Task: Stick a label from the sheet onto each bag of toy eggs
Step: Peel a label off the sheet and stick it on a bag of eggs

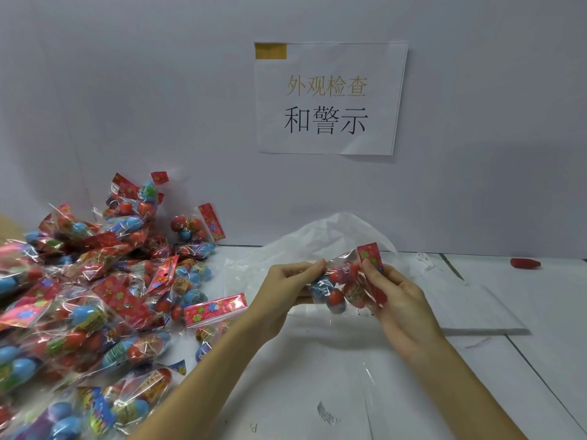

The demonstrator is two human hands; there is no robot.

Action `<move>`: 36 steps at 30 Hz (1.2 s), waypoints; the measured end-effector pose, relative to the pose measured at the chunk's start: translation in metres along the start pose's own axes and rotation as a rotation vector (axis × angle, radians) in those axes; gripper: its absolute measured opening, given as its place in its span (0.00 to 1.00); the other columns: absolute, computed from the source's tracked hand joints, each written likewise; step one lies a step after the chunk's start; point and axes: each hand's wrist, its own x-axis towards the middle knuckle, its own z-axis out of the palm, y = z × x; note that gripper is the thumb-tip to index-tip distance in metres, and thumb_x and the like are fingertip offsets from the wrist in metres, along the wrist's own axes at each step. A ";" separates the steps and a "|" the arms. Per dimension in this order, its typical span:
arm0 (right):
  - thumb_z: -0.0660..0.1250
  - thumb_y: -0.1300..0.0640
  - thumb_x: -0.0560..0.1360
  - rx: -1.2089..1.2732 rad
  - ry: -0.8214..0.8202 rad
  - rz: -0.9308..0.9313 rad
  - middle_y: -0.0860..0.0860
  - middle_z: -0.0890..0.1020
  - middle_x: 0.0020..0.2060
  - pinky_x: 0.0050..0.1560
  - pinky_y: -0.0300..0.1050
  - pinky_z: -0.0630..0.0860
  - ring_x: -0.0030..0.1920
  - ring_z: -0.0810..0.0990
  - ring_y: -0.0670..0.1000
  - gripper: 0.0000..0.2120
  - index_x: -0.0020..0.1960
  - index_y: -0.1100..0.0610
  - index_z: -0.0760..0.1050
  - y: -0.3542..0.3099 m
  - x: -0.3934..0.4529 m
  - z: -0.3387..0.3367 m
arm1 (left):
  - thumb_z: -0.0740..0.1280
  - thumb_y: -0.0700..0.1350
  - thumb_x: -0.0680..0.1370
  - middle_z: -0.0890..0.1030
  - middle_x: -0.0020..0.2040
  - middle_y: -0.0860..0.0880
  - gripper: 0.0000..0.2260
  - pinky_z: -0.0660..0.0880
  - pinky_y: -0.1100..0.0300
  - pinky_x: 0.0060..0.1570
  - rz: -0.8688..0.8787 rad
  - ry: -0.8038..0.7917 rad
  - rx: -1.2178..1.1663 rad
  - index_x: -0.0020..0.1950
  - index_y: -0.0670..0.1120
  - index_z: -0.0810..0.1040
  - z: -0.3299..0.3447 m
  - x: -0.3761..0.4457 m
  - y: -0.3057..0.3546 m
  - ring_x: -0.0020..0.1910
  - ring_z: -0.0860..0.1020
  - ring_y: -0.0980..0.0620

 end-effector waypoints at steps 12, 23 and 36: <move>0.73 0.60 0.79 -0.197 -0.111 0.023 0.59 0.88 0.52 0.49 0.49 0.86 0.52 0.88 0.60 0.17 0.67 0.59 0.77 0.015 -0.003 0.006 | 0.66 0.46 0.84 0.88 0.50 0.41 0.12 0.84 0.57 0.46 -0.047 0.142 -0.204 0.52 0.42 0.88 0.001 0.006 -0.005 0.49 0.87 0.42; 0.77 0.60 0.75 -0.294 0.055 -0.145 0.50 0.89 0.48 0.44 0.40 0.84 0.47 0.89 0.53 0.18 0.61 0.52 0.74 0.015 -0.002 0.006 | 0.72 0.47 0.80 0.87 0.49 0.47 0.07 0.85 0.58 0.46 0.112 0.264 0.070 0.54 0.45 0.85 0.015 0.003 -0.008 0.47 0.86 0.49; 0.76 0.54 0.75 -0.441 -0.047 -0.322 0.47 0.87 0.53 0.56 0.44 0.83 0.54 0.87 0.50 0.14 0.59 0.50 0.81 0.018 -0.004 0.008 | 0.66 0.62 0.80 0.84 0.55 0.57 0.18 0.79 0.66 0.53 0.223 0.185 0.210 0.62 0.51 0.79 0.017 0.006 -0.024 0.57 0.82 0.54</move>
